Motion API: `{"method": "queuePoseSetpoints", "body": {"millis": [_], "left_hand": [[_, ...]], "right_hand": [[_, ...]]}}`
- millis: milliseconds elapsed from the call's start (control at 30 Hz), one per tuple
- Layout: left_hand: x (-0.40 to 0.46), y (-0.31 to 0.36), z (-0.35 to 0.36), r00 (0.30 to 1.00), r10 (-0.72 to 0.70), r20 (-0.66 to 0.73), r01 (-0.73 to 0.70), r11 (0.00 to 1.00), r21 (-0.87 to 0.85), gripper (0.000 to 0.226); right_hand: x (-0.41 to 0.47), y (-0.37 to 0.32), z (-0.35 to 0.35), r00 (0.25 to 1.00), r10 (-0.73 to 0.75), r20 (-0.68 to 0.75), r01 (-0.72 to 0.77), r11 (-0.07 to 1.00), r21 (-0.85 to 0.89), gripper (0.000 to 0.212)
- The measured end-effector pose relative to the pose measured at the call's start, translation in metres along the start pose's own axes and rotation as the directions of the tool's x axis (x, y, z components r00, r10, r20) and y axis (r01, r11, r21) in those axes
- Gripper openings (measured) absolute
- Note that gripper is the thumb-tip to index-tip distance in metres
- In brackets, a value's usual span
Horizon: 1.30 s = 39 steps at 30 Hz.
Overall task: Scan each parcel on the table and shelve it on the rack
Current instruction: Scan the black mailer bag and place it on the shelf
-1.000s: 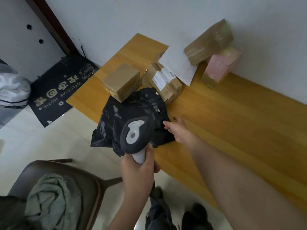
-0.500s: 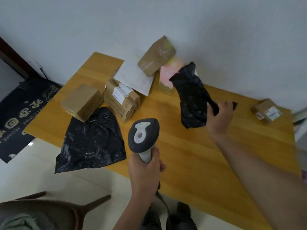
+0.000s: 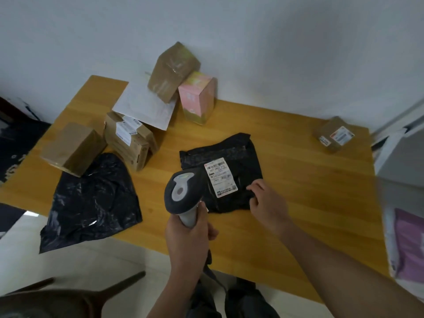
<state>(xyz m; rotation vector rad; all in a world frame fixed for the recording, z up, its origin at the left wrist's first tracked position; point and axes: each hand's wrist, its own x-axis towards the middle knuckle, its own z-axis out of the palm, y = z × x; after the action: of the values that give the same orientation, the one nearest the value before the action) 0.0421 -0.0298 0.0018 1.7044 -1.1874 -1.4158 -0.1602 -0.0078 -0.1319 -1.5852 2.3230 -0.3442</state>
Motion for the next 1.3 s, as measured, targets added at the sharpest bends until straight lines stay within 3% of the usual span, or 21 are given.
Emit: {"method": "queuePoseSetpoints", "body": {"millis": [100, 200, 367, 833, 1300], "left_hand": [[0.0, -0.009, 0.007, 0.999, -0.036, -0.009, 0.036, 0.999, 0.001, 0.037], [0.0, -0.019, 0.013, 0.998, -0.067, -0.004, 0.067, 0.997, 0.036, 0.037], [0.0, -0.023, 0.031, 0.991, -0.124, 0.048, 0.12, 0.99, 0.072, 0.03], [0.001, -0.002, 0.071, 0.993, -0.087, 0.082, 0.074, 0.987, 0.145, 0.031], [-0.009, 0.005, 0.076, 0.992, -0.106, 0.067, 0.101, 0.992, 0.075, 0.029]], "right_hand": [[0.013, 0.007, 0.018, 0.981, 0.038, 0.189, -0.031, 0.999, -0.044, 0.049], [0.01, 0.014, 0.04, 0.898, 0.062, 0.435, -0.038, 0.997, -0.063, 0.056], [0.007, 0.02, 0.042, 0.913, 0.029, 0.406, 0.0, 0.997, -0.073, 0.057], [0.01, 0.025, 0.036, 0.901, 0.011, 0.434, 0.01, 0.999, -0.044, 0.057], [0.011, 0.027, 0.036, 0.888, 0.007, 0.46, 0.017, 0.999, -0.047, 0.058]]}}
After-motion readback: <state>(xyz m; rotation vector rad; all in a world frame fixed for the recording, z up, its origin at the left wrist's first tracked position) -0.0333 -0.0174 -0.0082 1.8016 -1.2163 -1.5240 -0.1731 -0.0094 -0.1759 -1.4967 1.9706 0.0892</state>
